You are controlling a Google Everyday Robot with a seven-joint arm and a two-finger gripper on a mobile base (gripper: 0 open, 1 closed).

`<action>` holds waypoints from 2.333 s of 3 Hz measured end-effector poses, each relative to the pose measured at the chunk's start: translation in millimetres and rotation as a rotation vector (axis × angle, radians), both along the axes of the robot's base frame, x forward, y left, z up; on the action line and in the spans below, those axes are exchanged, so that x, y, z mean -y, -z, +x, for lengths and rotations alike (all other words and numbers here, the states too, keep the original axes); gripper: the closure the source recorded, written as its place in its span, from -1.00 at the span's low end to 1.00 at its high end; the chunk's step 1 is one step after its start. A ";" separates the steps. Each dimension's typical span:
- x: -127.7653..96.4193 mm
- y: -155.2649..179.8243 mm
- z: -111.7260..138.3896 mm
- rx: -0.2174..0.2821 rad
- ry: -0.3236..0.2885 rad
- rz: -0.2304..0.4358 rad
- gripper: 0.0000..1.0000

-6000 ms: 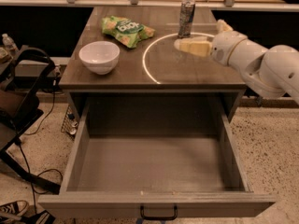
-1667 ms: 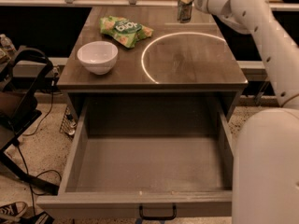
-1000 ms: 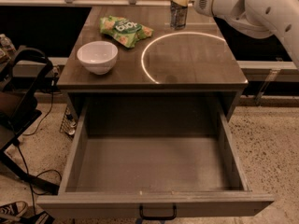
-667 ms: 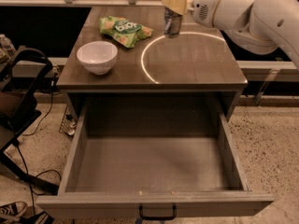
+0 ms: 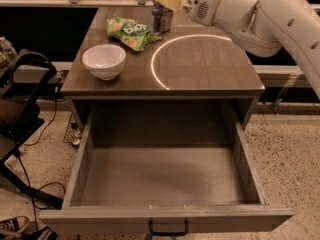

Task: Place redbull can into white bowl

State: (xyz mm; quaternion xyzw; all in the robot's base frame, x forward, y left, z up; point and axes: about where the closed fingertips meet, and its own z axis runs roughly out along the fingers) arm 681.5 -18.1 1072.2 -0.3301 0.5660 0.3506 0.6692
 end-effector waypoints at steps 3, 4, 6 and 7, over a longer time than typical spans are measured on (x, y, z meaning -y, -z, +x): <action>-144.5 54.6 20.1 -0.075 -0.315 -0.106 1.00; -161.9 83.5 19.8 -0.111 -0.351 -0.147 1.00; -176.6 105.4 18.8 -0.106 -0.368 -0.171 0.48; -179.4 105.5 17.7 -0.106 -0.373 -0.171 0.03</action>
Offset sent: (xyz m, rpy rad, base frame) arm 0.0312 0.1445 -0.0309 -0.1067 0.0305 0.3068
